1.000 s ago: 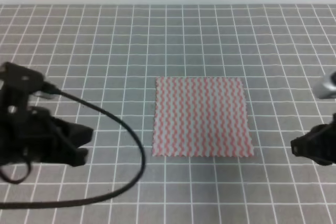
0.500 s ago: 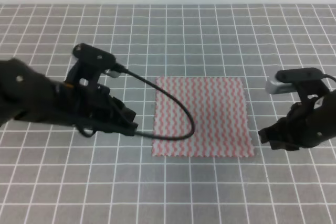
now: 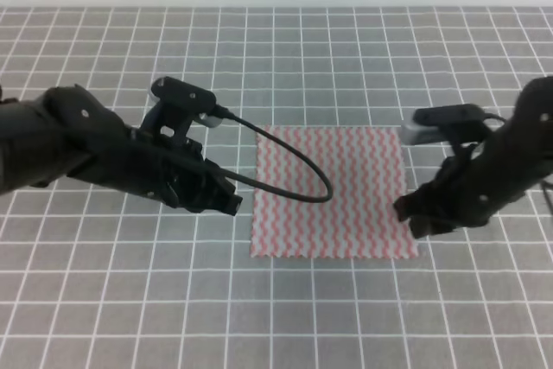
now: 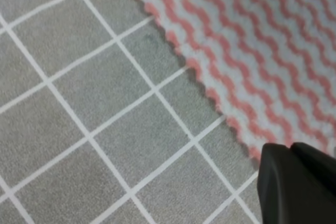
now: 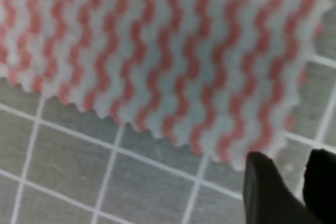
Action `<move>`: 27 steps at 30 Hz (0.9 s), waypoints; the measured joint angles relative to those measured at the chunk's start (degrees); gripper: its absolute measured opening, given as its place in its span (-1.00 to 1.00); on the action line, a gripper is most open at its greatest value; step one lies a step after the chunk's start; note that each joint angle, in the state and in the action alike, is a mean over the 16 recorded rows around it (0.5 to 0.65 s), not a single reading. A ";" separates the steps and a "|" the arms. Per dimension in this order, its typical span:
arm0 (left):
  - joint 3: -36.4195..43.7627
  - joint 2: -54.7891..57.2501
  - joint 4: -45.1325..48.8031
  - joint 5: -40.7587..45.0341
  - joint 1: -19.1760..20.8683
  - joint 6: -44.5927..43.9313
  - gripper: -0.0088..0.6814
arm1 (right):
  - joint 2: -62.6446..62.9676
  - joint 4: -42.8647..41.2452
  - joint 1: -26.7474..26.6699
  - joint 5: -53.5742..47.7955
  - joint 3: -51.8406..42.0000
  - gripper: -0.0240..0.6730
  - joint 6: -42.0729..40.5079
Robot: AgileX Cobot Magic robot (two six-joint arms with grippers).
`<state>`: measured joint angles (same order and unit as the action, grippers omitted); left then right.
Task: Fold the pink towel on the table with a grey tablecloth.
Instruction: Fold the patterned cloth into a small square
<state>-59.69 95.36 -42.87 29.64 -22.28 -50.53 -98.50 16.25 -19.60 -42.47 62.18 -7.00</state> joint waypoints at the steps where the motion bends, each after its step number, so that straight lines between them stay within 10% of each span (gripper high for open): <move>1: -0.04 0.19 0.05 0.03 0.00 -0.02 -0.98 | -0.36 -0.07 -0.20 -0.23 0.36 -0.47 0.18; 27: -0.04 0.51 1.07 0.24 -0.03 -0.09 -0.98 | -5.59 0.12 -1.67 1.78 1.46 -0.14 2.83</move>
<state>-59.73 95.88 -41.80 29.88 -22.30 -50.62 -104.09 16.37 -21.26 -40.69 63.63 -4.16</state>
